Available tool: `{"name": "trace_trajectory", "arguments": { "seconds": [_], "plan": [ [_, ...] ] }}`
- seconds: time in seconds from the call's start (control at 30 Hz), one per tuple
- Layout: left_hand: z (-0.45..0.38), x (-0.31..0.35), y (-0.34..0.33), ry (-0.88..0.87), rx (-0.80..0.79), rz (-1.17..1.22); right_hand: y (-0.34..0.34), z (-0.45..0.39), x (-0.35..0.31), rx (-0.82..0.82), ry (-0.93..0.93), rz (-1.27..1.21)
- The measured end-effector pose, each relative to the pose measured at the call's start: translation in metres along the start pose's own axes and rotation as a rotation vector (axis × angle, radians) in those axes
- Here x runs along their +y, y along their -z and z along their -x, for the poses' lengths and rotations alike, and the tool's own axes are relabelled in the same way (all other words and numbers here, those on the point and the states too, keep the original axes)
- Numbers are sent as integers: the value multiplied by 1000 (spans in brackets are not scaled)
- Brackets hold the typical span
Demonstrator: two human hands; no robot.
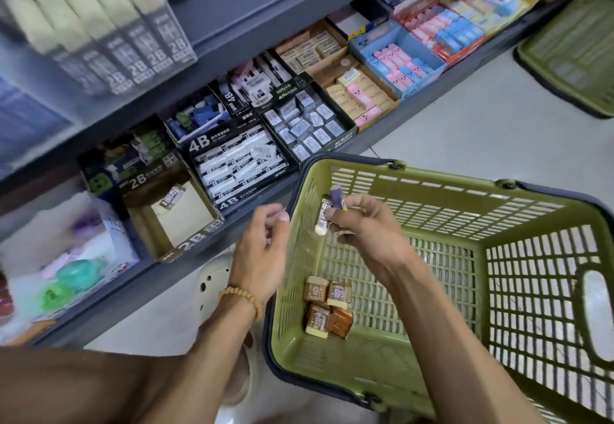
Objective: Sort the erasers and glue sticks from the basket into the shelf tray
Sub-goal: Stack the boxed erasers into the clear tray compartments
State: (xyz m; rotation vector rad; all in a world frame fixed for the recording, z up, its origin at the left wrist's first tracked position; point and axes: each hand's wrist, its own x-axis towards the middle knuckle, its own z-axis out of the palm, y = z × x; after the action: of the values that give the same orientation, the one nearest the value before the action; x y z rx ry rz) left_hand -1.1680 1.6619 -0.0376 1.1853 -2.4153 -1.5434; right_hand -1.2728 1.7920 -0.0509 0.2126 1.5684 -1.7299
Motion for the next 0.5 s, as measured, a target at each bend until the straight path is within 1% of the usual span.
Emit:
{"name": "trace_trajectory", "arguments": {
  "seconds": [0.1,0.27,0.4,0.5],
  "plan": [
    [8,16,19,-17,25,141,-22,30,-34,-2,92,-26],
    [35,49,53,-106,41,314,-57,79,-73,-16,238,-30],
    [56,80,81,-219,67,391,-83,109,-98,1,306,-76],
    [66,97,99,-292,86,387,-102,125,-110,19,335,-85]
  ]
}}
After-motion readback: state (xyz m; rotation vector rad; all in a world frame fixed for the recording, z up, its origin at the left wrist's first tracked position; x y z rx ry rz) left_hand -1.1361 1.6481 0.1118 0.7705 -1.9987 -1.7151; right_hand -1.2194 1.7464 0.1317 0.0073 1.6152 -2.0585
